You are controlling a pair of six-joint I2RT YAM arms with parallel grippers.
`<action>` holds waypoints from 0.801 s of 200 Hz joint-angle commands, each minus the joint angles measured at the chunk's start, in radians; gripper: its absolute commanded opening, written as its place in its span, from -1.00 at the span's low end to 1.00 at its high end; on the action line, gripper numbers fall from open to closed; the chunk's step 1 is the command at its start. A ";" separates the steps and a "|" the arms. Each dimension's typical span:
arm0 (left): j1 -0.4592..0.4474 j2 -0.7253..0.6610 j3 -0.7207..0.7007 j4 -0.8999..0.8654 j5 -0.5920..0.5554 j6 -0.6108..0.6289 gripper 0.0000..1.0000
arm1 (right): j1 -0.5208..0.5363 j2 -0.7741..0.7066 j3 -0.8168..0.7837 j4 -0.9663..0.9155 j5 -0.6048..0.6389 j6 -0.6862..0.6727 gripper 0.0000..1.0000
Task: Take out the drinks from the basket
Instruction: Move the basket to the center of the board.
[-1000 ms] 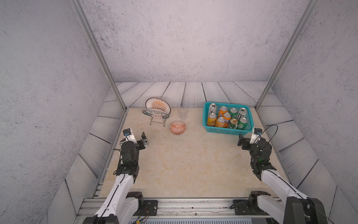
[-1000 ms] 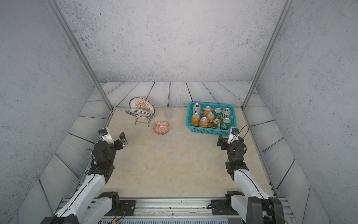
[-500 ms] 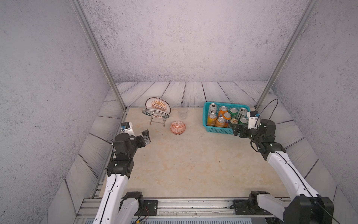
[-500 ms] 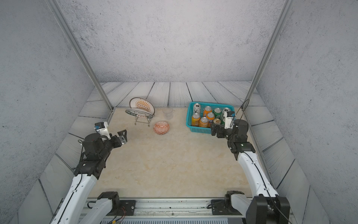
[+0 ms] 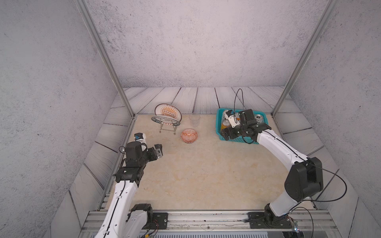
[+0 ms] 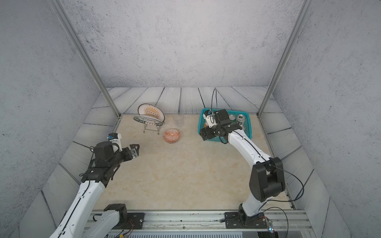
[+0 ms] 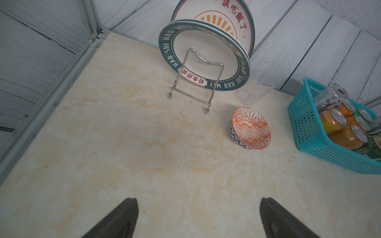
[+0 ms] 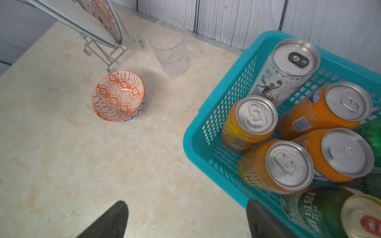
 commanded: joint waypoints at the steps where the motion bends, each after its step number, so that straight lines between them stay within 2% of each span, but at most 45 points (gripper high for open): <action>1: 0.006 -0.014 0.003 -0.008 -0.007 0.003 0.97 | 0.017 0.104 0.102 -0.108 0.057 -0.073 0.85; 34: 0.007 -0.017 0.003 -0.008 -0.010 0.006 0.97 | 0.032 0.256 0.273 -0.223 0.068 -0.101 0.76; 72: 0.008 -0.012 -0.002 -0.004 -0.006 -0.001 0.97 | 0.046 0.379 0.394 -0.290 0.086 -0.117 0.65; 108: 0.008 -0.010 -0.002 -0.006 -0.001 -0.003 0.97 | 0.059 0.466 0.464 -0.313 0.120 -0.126 0.54; 160: 0.008 -0.013 -0.006 -0.006 -0.006 -0.005 0.97 | 0.066 0.535 0.511 -0.337 0.137 -0.130 0.26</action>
